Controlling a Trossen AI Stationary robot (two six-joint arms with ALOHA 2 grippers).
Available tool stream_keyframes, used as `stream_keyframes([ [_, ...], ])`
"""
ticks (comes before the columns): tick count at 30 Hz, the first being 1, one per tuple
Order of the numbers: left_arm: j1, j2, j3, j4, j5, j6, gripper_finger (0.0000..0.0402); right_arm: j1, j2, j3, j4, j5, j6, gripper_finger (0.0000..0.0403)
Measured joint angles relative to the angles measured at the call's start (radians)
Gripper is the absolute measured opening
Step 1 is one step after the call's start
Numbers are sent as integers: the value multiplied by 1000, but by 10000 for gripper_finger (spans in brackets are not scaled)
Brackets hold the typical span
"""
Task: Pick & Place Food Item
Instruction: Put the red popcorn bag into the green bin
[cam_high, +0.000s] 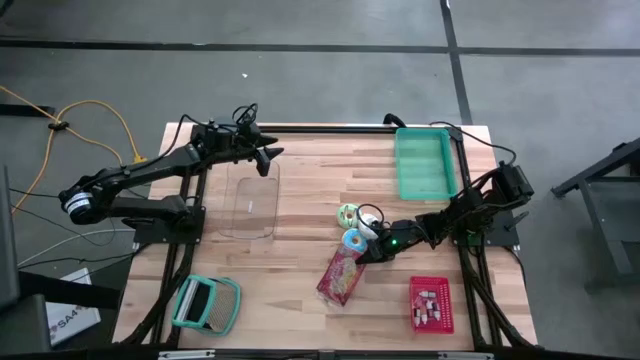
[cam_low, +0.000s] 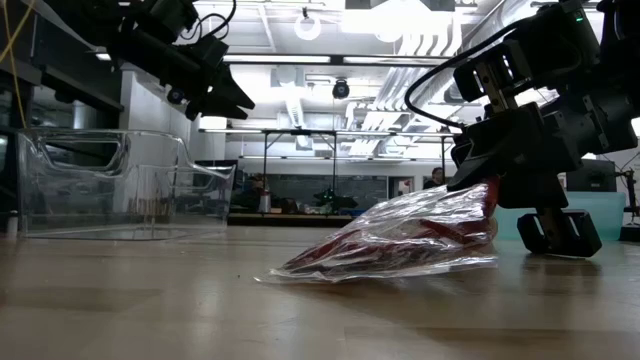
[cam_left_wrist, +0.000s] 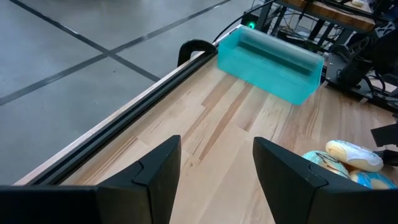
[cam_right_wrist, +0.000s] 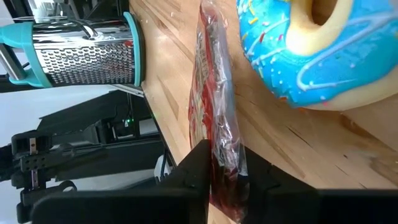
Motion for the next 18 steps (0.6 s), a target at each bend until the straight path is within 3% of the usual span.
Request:
stream_keyframes([
  [9, 0, 0, 0, 0, 0, 0, 195, 1, 0, 0, 0, 0, -8, 12],
  [18, 0, 0, 0, 0, 0, -1, 195, 1, 1, 0, 0, 0, -15, 17],
])
